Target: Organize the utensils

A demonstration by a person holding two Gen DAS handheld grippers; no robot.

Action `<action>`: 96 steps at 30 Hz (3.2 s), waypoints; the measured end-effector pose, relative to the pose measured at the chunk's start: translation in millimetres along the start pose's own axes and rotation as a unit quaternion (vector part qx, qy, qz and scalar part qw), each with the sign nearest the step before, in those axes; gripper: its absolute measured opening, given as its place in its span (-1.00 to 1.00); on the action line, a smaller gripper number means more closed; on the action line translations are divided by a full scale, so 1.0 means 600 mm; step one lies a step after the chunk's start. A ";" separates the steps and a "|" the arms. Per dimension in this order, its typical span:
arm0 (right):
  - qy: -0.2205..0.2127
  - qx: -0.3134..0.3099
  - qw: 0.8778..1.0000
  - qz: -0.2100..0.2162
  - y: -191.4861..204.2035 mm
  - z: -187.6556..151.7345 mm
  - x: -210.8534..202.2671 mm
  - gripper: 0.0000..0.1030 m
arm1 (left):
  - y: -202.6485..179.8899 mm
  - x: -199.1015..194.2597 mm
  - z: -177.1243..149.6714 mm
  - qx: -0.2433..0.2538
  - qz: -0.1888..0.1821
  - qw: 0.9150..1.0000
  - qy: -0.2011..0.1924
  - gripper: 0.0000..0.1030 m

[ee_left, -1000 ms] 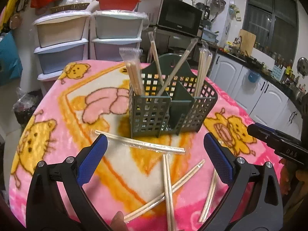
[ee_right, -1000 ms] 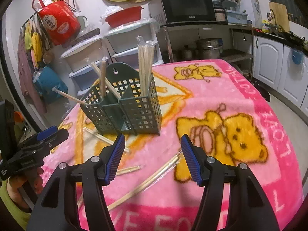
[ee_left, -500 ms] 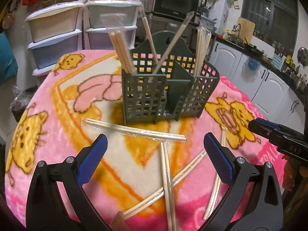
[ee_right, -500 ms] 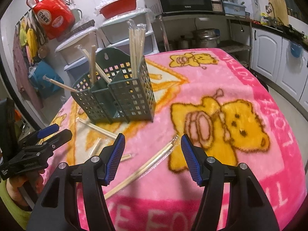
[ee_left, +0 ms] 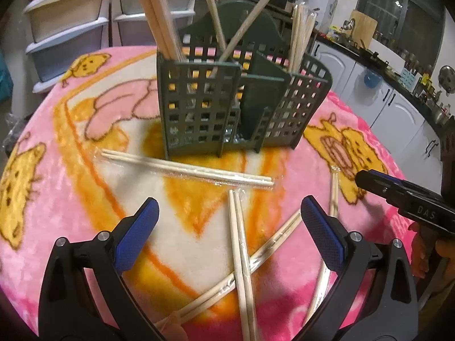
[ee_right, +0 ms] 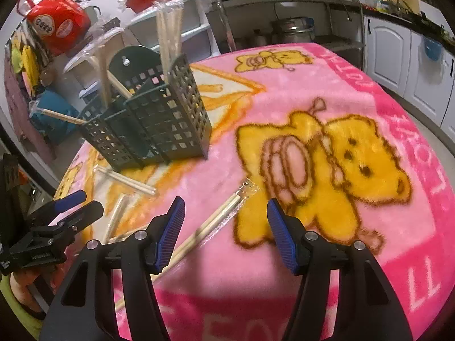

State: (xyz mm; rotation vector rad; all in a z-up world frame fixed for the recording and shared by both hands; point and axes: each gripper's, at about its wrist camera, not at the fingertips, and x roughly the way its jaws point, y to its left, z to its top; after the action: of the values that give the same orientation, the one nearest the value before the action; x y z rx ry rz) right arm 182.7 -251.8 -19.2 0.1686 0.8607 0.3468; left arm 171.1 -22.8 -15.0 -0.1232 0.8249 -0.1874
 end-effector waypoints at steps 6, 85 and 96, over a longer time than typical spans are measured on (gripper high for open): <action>0.012 0.005 1.000 -0.002 -0.002 0.004 0.020 0.08 | 0.007 0.027 0.003 -0.009 -0.007 1.000 0.024 0.65; -0.154 -0.050 0.987 0.024 0.102 0.072 -0.169 -0.87 | -0.024 -0.139 0.112 -0.014 -0.069 0.991 -0.115 -0.93; -0.182 -0.056 0.981 0.020 0.108 0.091 -0.197 -0.87 | -0.046 -0.160 0.143 0.002 -0.087 0.986 -0.139 -0.93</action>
State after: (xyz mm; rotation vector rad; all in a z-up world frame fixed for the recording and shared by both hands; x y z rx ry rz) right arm 138.7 -235.0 118.3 0.1396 0.4749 0.3861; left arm 167.5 -26.4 116.6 -0.2133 0.5347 -0.3282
